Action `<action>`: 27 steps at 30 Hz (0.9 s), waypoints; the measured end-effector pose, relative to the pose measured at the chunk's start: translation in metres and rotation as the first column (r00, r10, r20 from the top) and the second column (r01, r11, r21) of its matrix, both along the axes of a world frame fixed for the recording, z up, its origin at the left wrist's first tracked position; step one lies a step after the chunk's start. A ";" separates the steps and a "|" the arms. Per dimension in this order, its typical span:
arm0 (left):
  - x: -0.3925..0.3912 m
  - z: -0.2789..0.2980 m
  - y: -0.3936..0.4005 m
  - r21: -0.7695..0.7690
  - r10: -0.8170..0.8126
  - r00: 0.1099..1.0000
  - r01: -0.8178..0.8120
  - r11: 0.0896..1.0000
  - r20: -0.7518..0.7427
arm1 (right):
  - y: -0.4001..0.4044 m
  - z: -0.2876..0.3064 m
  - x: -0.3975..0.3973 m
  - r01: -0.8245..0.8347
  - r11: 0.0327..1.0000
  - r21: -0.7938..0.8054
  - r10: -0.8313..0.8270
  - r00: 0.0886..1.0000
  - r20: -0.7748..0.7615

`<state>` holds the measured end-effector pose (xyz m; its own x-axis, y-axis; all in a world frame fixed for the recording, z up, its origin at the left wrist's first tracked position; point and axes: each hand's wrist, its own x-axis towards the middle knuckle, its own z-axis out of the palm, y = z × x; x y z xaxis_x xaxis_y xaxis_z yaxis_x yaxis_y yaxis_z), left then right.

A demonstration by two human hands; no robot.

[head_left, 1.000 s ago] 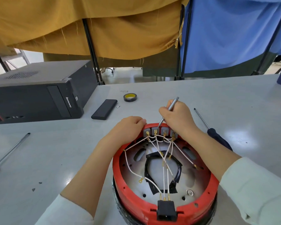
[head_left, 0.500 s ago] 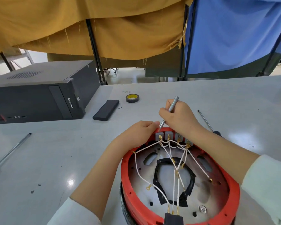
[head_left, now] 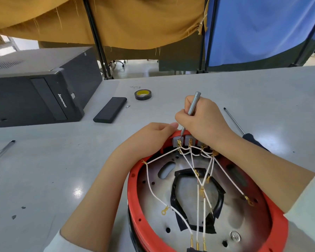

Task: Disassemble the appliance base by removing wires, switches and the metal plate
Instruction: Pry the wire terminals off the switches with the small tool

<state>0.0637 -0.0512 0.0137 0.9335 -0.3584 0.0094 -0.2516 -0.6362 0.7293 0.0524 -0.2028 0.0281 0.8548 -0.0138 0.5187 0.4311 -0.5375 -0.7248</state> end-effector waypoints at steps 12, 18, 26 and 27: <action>-0.007 0.003 -0.003 0.060 -0.038 0.975 0.026 0.998 0.217 | 0.001 0.005 0.006 -0.019 0.999 -0.046 0.012 0.990 -0.144; -0.010 0.006 -0.003 0.086 -0.041 0.968 0.021 0.996 0.247 | 0.005 0.010 0.014 -0.042 0.992 -0.117 0.008 0.962 -0.273; -0.010 0.006 -0.004 0.095 -0.047 0.970 0.025 0.995 0.239 | 0.001 0.003 0.004 0.023 1.000 -0.012 -0.024 0.998 -0.065; -0.010 0.006 -0.003 0.093 -0.049 0.969 0.027 0.995 0.242 | 0.001 0.003 0.003 0.023 1.000 0.004 -0.023 0.999 -0.045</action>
